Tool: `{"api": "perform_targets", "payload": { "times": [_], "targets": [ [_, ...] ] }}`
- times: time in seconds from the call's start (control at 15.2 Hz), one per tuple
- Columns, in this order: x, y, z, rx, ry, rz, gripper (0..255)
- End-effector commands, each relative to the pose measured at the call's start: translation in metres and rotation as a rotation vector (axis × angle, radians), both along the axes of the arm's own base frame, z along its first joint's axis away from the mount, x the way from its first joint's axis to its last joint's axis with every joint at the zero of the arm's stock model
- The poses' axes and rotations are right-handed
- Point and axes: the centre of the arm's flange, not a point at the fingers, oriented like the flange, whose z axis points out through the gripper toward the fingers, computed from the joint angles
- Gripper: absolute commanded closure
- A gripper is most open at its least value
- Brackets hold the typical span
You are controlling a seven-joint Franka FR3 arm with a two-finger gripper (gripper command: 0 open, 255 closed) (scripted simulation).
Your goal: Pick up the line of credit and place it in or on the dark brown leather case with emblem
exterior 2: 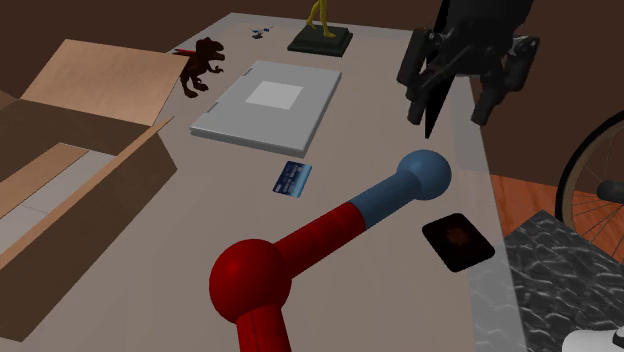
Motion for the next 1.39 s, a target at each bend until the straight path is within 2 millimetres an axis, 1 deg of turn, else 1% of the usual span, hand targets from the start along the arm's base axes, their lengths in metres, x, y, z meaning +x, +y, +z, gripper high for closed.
{"api": "perform_targets", "payload": {
  "times": [0.0,0.53,1.12,1.19,1.32],
  "targets": [
    [0.020,0.014,-0.014,0.012,0.036,-0.043,0],
    [0.095,0.072,-0.070,0.055,0.173,-0.204,0],
    [0.179,0.126,-0.142,0.103,0.326,-0.386,0],
    [0.180,0.127,-0.143,0.104,0.328,-0.387,0],
    [0.176,0.131,-0.152,0.104,0.328,-0.387,0]
  ]
}}
